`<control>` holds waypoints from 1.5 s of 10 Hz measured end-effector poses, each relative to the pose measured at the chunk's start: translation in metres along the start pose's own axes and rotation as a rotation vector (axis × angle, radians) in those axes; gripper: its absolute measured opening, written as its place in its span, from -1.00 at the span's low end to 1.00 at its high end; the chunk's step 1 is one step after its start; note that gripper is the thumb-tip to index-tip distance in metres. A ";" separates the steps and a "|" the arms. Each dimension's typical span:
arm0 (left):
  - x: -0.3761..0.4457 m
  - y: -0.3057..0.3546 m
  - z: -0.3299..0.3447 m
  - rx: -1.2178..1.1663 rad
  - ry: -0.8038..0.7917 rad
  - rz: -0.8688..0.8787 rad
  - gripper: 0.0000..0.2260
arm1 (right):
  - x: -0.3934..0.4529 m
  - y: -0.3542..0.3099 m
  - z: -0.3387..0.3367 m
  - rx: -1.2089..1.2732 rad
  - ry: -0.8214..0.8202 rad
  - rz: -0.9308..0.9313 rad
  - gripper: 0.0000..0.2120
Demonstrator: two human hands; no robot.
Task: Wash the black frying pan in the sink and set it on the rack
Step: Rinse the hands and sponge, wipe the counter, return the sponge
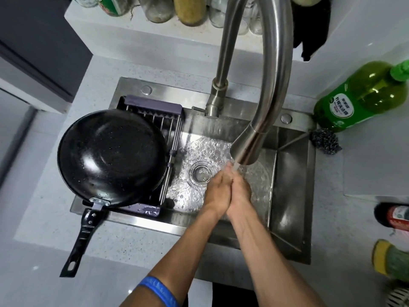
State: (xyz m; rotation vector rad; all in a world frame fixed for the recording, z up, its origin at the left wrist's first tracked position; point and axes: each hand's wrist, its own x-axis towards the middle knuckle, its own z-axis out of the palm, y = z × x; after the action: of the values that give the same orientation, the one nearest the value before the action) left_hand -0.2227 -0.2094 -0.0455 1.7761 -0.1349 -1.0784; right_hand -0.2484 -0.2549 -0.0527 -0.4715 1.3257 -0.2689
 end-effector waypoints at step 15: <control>-0.037 0.043 0.096 -0.293 -0.220 -0.024 -0.82 | -0.028 -0.117 -0.182 0.099 -0.266 -0.113 -0.70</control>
State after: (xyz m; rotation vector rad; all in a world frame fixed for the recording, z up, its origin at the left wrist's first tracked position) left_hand -0.2974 -0.2772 0.0017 1.4000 -0.0841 -1.2420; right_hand -0.4224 -0.3772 -0.0032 -0.4818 1.0238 -0.3516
